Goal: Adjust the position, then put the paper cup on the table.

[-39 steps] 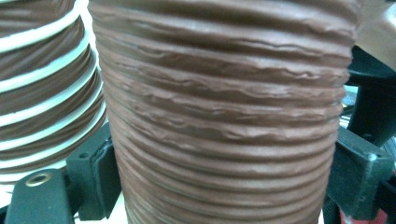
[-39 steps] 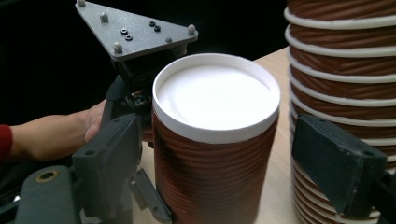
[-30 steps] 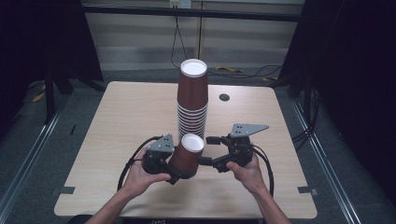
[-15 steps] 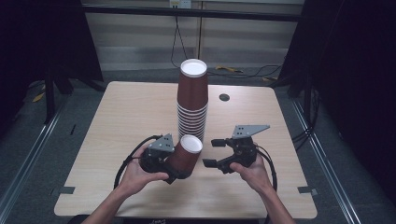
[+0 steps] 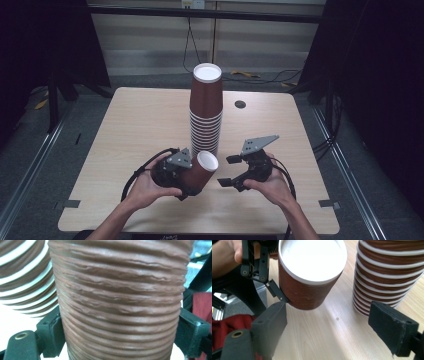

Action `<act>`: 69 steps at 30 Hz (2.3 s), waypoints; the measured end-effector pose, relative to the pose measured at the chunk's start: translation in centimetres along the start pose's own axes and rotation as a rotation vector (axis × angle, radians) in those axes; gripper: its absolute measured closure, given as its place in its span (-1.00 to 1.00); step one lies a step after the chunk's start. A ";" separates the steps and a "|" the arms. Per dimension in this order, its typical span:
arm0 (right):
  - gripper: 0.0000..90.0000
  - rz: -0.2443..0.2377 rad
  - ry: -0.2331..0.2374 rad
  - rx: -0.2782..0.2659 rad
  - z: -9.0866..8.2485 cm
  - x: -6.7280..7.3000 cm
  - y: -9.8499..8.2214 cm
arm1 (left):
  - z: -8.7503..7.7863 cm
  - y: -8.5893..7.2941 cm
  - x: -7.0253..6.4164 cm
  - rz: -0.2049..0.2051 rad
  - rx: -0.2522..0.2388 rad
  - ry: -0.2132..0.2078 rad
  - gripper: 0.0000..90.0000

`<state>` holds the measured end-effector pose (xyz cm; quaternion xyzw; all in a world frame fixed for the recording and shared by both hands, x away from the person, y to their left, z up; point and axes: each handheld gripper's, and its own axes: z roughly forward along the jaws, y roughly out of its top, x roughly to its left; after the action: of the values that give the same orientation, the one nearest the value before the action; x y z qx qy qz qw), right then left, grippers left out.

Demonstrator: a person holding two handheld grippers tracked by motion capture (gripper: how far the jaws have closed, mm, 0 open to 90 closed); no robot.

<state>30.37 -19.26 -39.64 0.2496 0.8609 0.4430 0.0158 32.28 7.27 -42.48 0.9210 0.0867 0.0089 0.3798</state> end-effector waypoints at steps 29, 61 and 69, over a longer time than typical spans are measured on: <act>-0.59 -0.121 -0.020 0.275 1.4 0.7 -0.3 | 2.4 1.0 -0.9 0.079 0.259 0.008 -0.69; -0.63 -0.098 0.129 0.408 4.0 0.7 0.4 | 3.4 3.1 -2.7 0.246 0.418 -0.050 -0.69; -0.62 -0.061 0.176 0.397 4.3 0.7 0.6 | 3.6 3.3 -3.1 0.254 0.434 -0.035 -0.69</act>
<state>31.08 -15.37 -41.62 0.1822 0.9365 0.2840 -0.0954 30.05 1.98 -42.58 0.9845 -0.0363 0.0217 0.1705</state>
